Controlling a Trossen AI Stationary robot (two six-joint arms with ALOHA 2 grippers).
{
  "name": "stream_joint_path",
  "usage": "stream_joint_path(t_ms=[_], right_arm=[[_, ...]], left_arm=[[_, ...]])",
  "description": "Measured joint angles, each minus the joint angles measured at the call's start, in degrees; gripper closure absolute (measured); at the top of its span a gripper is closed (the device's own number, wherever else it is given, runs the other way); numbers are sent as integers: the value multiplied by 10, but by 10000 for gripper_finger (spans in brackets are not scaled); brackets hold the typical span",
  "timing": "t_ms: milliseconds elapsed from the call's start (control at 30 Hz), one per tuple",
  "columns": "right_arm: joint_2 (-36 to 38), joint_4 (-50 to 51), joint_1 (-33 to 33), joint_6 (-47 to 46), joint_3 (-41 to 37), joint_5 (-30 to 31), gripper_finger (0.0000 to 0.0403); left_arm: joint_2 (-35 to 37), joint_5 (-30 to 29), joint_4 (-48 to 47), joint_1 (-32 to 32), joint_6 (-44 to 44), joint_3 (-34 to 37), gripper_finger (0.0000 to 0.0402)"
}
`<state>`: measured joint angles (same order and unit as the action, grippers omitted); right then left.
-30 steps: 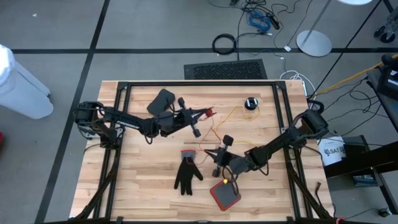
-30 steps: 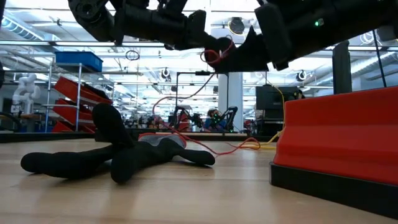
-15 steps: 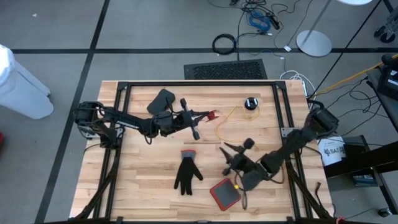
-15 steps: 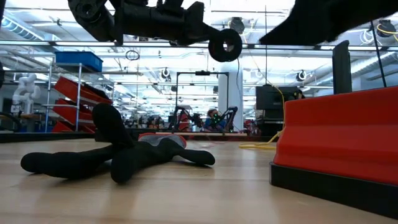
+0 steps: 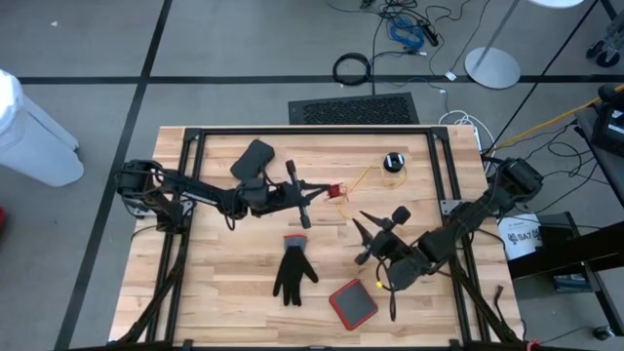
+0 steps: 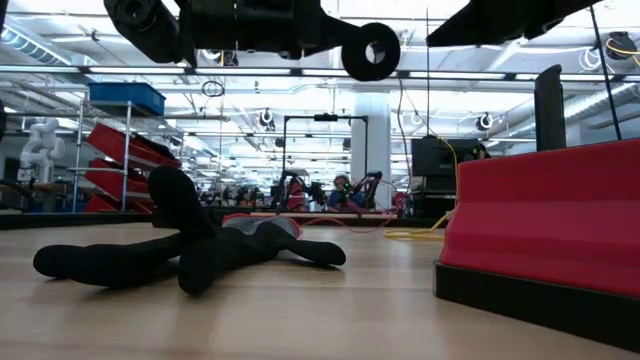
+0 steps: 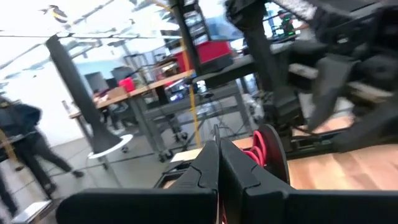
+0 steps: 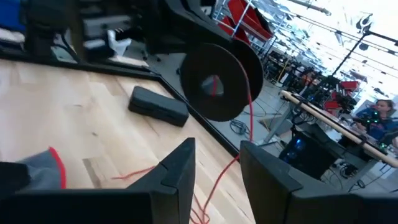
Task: Coil cords
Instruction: Uncoil the red wire from the black spool
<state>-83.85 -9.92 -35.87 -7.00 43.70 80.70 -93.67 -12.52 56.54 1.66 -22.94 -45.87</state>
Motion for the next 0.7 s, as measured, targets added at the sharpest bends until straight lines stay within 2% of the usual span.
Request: stream_joint_path(t_ms=[267, 500, 700], right_arm=[[0, -41, 26, 61, 0, -2, 289], [0, -147, 45, 170, 0, -63, 288], [0, -165, 63, 184, 0, -89, 278]], left_arm=[[0, 7, 0, 11, 1, 0, 401], [0, 5, 0, 17, 30, 0, 401], [0, 3, -2, 18, 31, 0, 401]])
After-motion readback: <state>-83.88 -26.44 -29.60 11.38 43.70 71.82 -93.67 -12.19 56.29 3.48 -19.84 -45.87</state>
